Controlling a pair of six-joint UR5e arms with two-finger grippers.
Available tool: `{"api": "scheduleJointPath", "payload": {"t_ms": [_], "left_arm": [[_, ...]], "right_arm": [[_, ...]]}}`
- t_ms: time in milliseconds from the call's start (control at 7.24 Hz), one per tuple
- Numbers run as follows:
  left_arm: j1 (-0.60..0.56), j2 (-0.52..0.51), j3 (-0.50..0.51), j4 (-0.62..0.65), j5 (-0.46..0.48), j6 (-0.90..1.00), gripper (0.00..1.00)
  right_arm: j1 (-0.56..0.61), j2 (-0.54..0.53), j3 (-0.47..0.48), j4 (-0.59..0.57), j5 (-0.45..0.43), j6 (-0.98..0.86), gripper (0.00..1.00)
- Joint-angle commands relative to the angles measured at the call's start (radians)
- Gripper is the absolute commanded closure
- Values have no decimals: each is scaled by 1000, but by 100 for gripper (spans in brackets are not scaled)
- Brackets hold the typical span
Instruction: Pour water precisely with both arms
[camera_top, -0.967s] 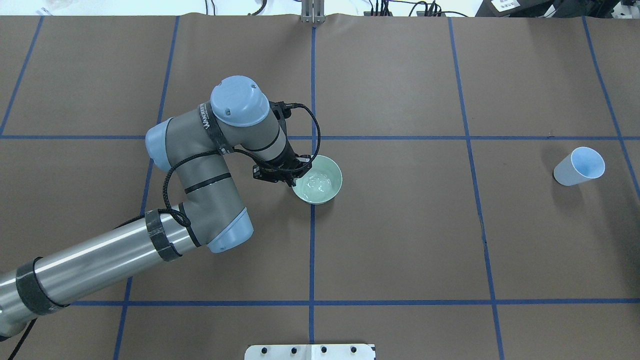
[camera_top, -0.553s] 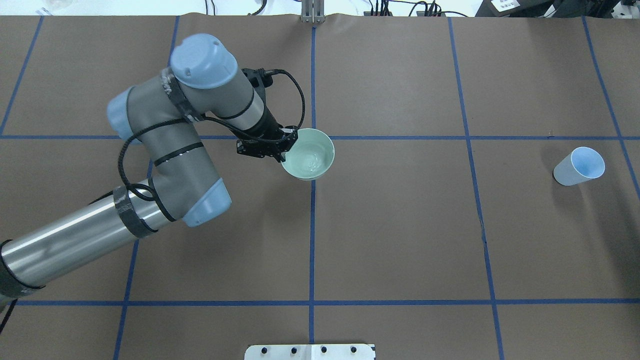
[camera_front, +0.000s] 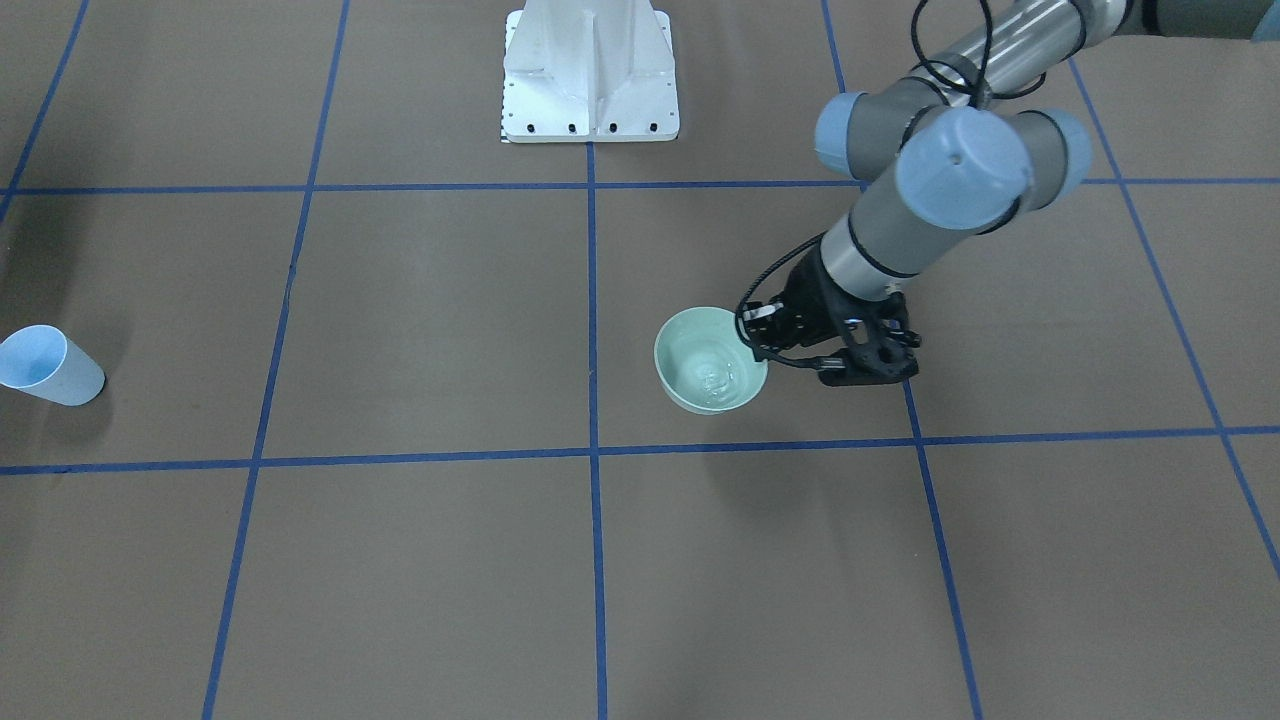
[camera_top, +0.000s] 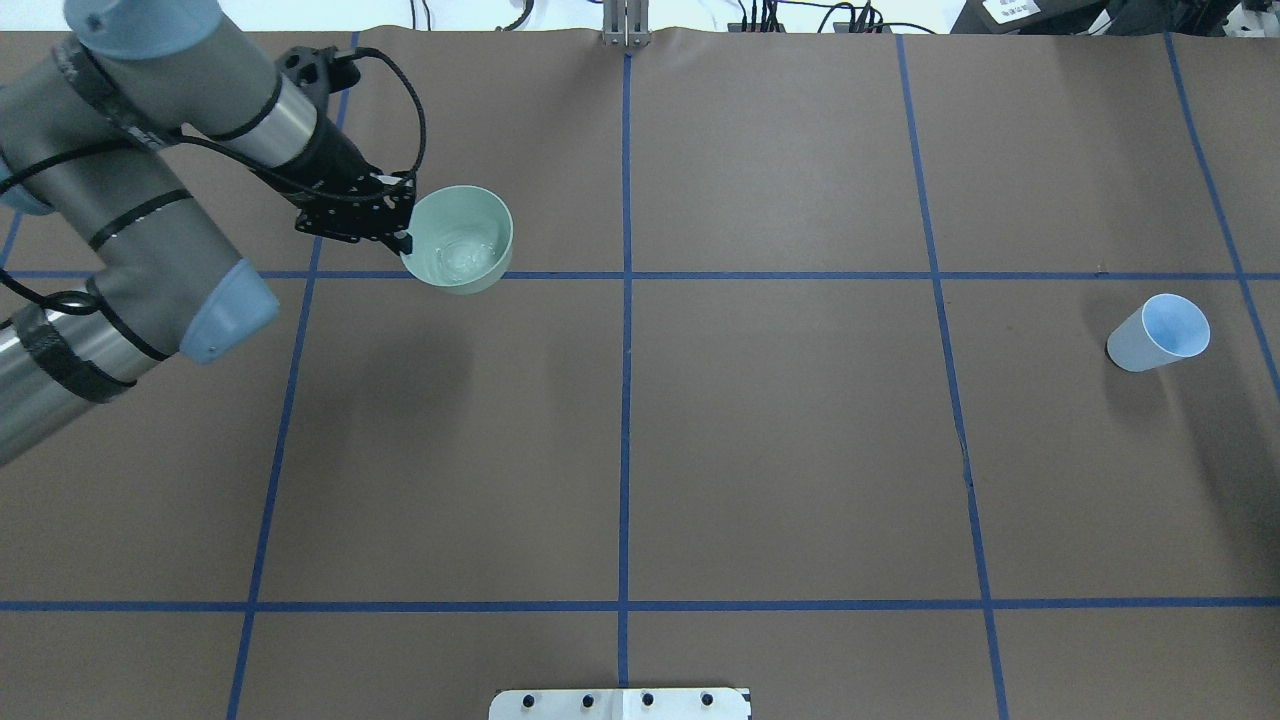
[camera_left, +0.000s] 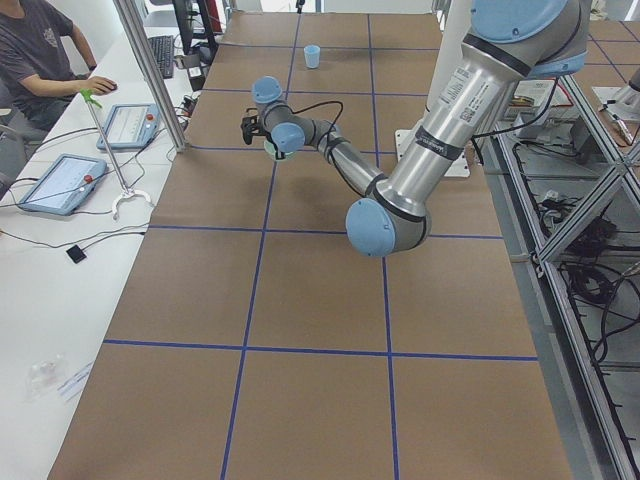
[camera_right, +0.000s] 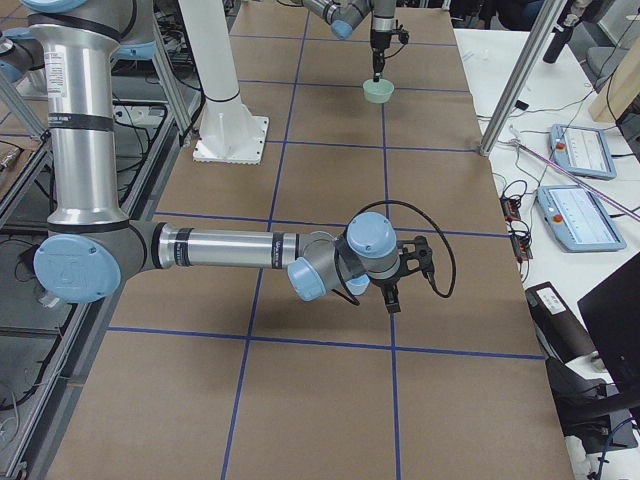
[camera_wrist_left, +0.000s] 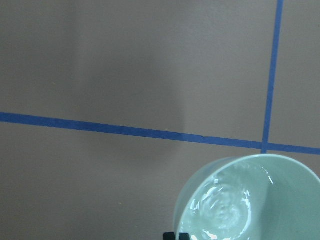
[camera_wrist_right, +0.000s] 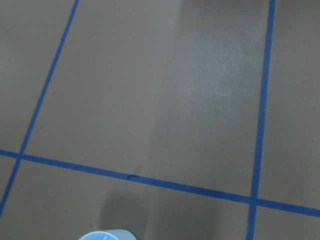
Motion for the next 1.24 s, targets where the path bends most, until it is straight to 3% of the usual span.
{"api": "scheduleJointPath", "payload": {"t_ms": [0, 276, 553, 1105], "left_arm": [[-111, 183, -33, -6, -30, 275, 100], [-190, 352, -37, -16, -31, 513, 100], [-222, 464, -37, -21, -69, 629, 100], [-242, 470, 93, -18, -69, 637, 100]], "right_arm": [[17, 4, 1, -139, -26, -187, 1], [24, 8, 1, -252, -53, -289, 1], [26, 39, 1, -310, -52, -289, 1], [26, 54, 32, -380, -47, -280, 1]]}}
